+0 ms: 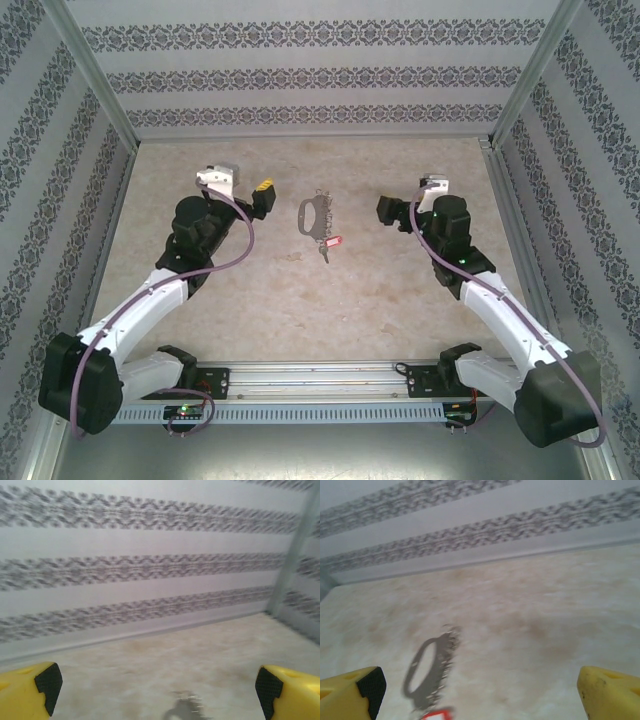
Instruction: Put the keys on the keyring
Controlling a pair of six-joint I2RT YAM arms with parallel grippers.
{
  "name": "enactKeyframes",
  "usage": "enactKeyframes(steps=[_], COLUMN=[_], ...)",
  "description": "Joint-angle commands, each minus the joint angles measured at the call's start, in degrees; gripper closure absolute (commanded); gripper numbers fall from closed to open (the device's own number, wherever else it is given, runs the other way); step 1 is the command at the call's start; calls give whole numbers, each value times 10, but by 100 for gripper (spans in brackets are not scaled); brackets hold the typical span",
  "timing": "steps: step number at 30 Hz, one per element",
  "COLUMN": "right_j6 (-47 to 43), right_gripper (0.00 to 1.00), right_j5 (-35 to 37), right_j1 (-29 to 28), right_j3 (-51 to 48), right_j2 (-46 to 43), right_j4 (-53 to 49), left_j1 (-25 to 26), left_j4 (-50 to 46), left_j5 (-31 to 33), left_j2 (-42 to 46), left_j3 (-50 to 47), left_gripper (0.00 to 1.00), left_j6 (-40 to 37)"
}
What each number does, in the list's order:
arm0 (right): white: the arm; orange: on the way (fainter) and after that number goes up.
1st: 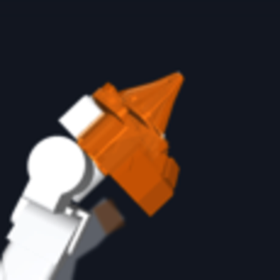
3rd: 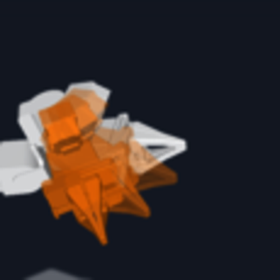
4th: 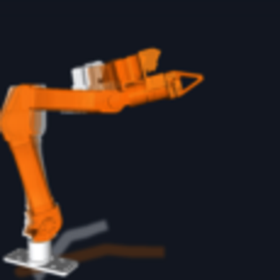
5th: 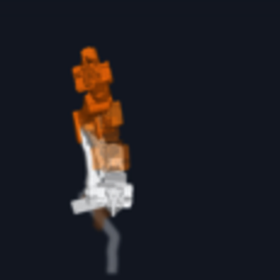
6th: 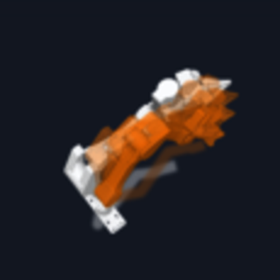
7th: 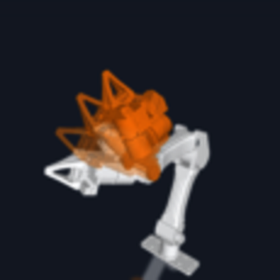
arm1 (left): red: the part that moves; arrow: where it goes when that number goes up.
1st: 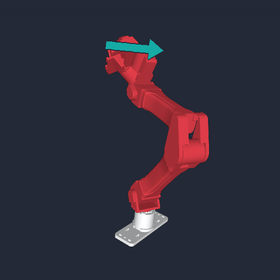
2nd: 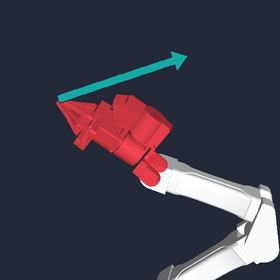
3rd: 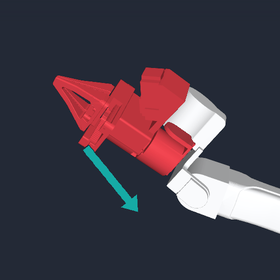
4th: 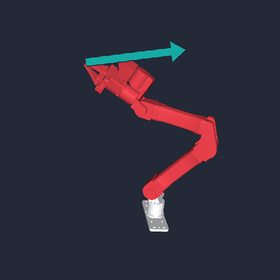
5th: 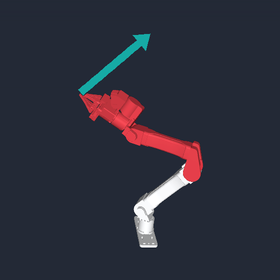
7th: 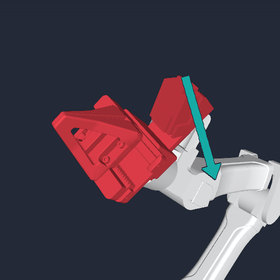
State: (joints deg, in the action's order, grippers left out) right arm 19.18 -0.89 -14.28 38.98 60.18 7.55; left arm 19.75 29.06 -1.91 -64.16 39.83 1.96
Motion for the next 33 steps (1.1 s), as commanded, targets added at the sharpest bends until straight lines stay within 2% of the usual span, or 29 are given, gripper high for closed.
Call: enactKeyframes(steps=[1, 5, 10, 12, 17, 20, 23, 28, 33], right_j6=[19, 47, -57, -88, -116, -134, -148, -151, -152], right_gripper=[2, 2, 2, 2, 2, 2, 2, 2, 2], right_j5=[72, 105, 182, 207, 232, 224, 208, 185, 126], right_j1=[45, 95, 101, 102, 104, 106, 106, 108, 121], right_j3=[-29, -84, -118, -129, -164, -188, -213, -246, -245], right_j2=[16, 23, 24, 33, 76, 106, 139, 222, 223], right_j4=[43, 128, 164, 177, 242, 323, 391, 541, 529], left_j1=[-8, -31, -67, -78, -80, -81, -89, -98, -122], left_j4=[6, 55, 116, 142, 288, 370, 333, 350, 403], left_j5=[136, 190, 219, 207, 222, 218, 200, 176, 126], left_j2=[1, -11, -60, -101, -194, -243, -227, -228, -243], left_j3=[-40, -114, -180, -186, -219, -235, -233, -242, -267], left_gripper=[0, 0, 0, 0, 0, 0, 0, 0, 0], left_j6=[-110, -119, -115, -99, -100, -110, -93, -90, -74])
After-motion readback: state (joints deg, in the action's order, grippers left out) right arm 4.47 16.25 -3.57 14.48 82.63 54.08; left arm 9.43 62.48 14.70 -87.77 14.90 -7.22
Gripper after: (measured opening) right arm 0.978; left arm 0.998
